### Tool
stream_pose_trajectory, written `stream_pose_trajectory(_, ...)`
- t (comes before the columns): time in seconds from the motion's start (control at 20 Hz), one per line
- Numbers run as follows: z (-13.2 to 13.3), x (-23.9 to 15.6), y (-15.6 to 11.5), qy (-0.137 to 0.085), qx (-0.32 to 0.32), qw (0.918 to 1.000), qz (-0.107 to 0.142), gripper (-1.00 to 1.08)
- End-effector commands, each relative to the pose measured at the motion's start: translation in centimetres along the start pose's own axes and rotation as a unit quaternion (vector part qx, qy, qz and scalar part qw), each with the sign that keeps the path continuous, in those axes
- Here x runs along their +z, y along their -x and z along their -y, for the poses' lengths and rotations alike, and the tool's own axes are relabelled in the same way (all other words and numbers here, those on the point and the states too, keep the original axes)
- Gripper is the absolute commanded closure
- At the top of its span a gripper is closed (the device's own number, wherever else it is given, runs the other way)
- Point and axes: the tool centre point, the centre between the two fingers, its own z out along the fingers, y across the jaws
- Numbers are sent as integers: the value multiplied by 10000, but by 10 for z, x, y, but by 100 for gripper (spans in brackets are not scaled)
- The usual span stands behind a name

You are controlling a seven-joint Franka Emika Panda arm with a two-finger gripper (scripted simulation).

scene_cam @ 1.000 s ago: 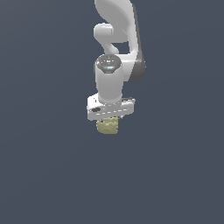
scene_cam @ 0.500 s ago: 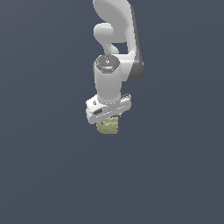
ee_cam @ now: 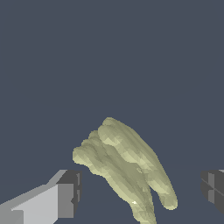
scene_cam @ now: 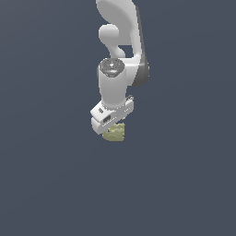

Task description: Pick up the object and move it to a goal position.

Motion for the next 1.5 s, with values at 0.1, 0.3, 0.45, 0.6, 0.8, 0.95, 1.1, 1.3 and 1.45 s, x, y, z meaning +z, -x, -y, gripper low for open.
stream_pose_trajectory(0.1, 0, 2, 3, 16, -602, 9982, -7, -92)
stream_pose_trajectory(0.3, 0, 3, 5, 30, -1129, 9936, -11, -92)
stream_pose_trajectory(0.45, 0, 4, 7, 41, -1523, 9883, -14, -92)
stream_pose_trajectory(0.6, 0, 5, 9, 53, -1914, 9815, -17, -92)
stream_pose_trajectory(0.8, 0, 6, 11, 69, -2431, 9700, -19, -92)
stream_pose_trajectory(0.95, 0, 7, 13, 81, -2791, 9602, -20, -92)
stream_pose_trajectory(1.1, 0, 7, 14, 91, -3090, 9510, -20, -92)
stream_pose_trajectory(1.3, 0, 8, 15, 101, -3395, 9405, -19, -92)
stream_pose_trajectory(1.45, 0, 8, 16, 107, -3556, 9346, -19, -92)
